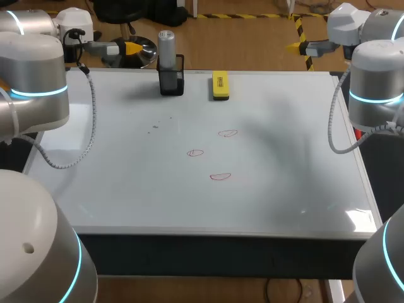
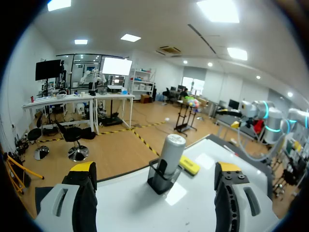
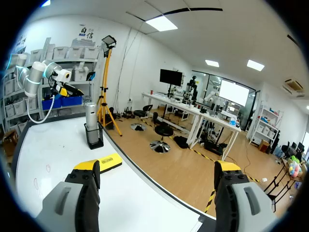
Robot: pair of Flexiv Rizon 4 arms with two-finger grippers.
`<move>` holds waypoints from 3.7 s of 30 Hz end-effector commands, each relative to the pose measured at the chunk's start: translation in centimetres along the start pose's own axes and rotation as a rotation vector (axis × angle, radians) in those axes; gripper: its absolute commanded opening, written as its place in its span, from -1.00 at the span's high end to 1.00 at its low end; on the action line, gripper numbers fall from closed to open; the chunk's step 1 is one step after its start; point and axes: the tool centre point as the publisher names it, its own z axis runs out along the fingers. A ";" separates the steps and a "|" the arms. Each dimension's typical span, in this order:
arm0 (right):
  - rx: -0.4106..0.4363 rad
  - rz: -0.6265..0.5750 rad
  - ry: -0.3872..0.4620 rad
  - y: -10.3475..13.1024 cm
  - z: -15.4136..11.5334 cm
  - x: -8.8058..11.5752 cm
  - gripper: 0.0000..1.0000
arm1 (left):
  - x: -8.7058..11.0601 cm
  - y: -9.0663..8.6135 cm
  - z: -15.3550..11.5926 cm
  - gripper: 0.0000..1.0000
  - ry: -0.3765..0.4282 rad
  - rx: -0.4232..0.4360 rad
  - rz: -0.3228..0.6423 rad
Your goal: Pick up the inspection probe, press it on each red-marked spot on the whiteboard one by one, put down the probe, pick up the eraser, and wipe off all the red marks.
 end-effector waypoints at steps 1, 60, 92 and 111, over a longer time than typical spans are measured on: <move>0.001 0.000 0.001 0.0 0.0 0.0 -1.00 | 0.0 0.0 0.0 -1.00 0.001 0.000 -0.001; 0.001 0.000 0.001 0.0 0.0 0.0 -1.00 | 0.0 0.0 0.0 -1.00 0.001 0.000 -0.001; 0.001 0.000 0.001 0.0 0.0 0.0 -1.00 | 4.2 0.5 10.3 -1.00 0.712 0.061 0.319; 0.001 0.000 0.001 0.0 0.0 0.0 -1.00 | 5.4 3.0 14.2 -1.00 0.780 0.167 0.272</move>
